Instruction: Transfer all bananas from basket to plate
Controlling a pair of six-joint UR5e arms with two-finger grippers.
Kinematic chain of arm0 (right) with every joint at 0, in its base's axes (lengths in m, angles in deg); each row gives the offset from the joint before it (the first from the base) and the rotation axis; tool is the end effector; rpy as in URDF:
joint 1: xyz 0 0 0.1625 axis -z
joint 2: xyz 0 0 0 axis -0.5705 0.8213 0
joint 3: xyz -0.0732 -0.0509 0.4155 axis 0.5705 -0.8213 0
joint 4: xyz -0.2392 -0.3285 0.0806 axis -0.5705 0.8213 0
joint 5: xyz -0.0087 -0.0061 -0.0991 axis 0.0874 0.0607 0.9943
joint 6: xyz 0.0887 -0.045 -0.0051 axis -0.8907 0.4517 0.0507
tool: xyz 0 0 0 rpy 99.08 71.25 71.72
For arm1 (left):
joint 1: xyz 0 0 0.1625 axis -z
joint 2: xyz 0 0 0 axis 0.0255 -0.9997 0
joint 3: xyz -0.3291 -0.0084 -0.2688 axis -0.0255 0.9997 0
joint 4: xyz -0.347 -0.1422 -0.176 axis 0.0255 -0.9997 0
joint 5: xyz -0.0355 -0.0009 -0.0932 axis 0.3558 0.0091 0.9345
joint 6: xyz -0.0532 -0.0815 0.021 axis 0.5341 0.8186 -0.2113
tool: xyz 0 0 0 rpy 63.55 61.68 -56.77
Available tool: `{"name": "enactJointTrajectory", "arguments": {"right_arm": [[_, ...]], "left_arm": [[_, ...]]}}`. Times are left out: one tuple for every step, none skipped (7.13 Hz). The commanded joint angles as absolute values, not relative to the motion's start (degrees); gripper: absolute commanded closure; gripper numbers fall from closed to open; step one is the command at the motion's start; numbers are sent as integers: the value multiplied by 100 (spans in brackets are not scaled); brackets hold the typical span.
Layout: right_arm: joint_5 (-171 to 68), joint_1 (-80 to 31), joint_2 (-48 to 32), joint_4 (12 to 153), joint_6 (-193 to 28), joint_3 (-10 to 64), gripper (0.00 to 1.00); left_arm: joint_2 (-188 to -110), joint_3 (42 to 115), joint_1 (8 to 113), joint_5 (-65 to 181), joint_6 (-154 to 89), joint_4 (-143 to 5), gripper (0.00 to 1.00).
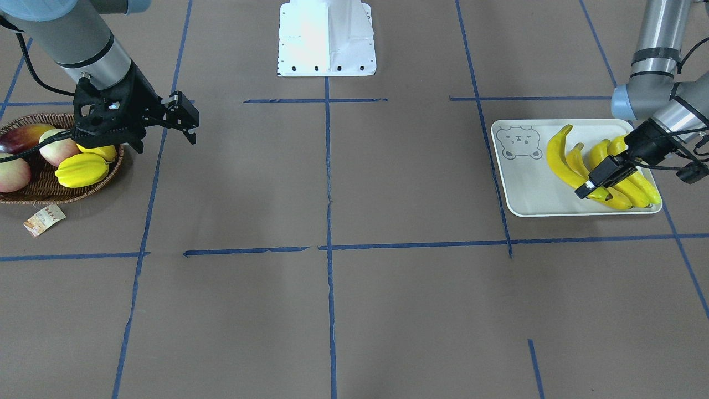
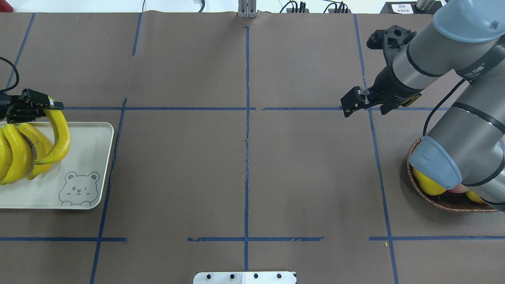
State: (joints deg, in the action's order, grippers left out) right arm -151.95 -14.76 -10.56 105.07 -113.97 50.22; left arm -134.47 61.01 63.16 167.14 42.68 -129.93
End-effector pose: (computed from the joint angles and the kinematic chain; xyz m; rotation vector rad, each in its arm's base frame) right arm -0.2980 -0.4704 0.2594 0.0904 -0.8684 -0.0808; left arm 0.1866 -0.4907 0.5828 0.1369 1.3961 -0.4227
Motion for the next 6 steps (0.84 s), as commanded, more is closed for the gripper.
{"name": "enactJointTrajectory", "arguments": {"right_arm": [[-15195, -1452, -1074, 10506, -11400, 5016, 1], [-15195, -1452, -1092, 10506, -11400, 5016, 1], [-15195, -1452, -1092, 10515, -11400, 5024, 1], [-15195, -1452, -1109, 10515, -11400, 5033, 1], [-15195, -1443, -1109, 10515, -11408, 5025, 1], [-15195, -1443, -1109, 10506, -11408, 5025, 1]], "left_arm": [[-13486, 5644, 6290, 16711, 4262, -13440, 100], [-13495, 5537, 6281, 16711, 4262, -13564, 98], [-13504, 5536, 6281, 16685, 4262, -13565, 97], [-13513, 5545, 6185, 16684, 4262, -13574, 97], [-13513, 5554, 6140, 16676, 4262, -13574, 97], [-13513, 5536, 6114, 16676, 4262, -13583, 97]]}}
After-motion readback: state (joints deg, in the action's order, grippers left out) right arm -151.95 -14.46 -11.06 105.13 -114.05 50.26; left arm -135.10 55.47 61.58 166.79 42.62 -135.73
